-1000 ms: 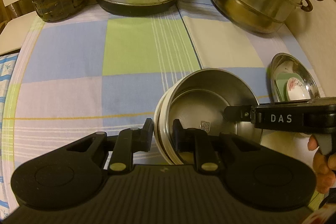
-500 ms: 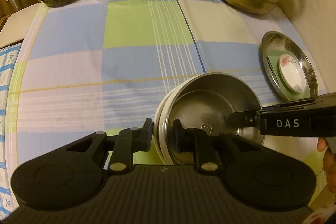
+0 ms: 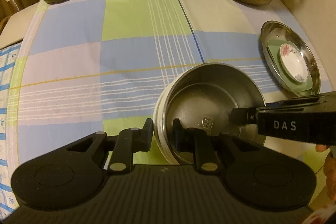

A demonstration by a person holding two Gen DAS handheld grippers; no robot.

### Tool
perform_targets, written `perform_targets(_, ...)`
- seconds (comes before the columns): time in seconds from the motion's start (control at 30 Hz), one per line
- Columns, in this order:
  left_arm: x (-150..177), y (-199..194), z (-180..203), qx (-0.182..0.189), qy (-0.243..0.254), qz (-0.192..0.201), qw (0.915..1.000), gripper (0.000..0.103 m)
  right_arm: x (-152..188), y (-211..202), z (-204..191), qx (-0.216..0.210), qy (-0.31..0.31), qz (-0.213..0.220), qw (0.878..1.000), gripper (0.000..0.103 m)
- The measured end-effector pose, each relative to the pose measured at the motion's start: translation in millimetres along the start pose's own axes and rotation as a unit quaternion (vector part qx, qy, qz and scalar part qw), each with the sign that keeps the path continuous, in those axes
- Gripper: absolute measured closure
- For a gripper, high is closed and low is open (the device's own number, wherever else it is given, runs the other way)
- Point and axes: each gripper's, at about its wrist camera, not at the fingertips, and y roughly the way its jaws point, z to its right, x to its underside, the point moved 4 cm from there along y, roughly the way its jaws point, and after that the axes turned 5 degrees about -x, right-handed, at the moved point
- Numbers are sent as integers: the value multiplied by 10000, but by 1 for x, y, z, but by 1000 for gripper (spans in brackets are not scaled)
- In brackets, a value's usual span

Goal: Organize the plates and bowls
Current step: 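Lift the bowl stack with the left gripper and carry it over the steel dish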

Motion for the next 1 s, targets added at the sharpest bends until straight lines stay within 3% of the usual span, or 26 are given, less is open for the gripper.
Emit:
perform_targets(0.4,3,-1,-4,135,-17,76,9999,85,2,2,13,-327,411,150,9985,82)
perform_targets(1.0,3,-8,1,142,170,90,9997,86,9,-6,10,-264,381,232,9987,84)
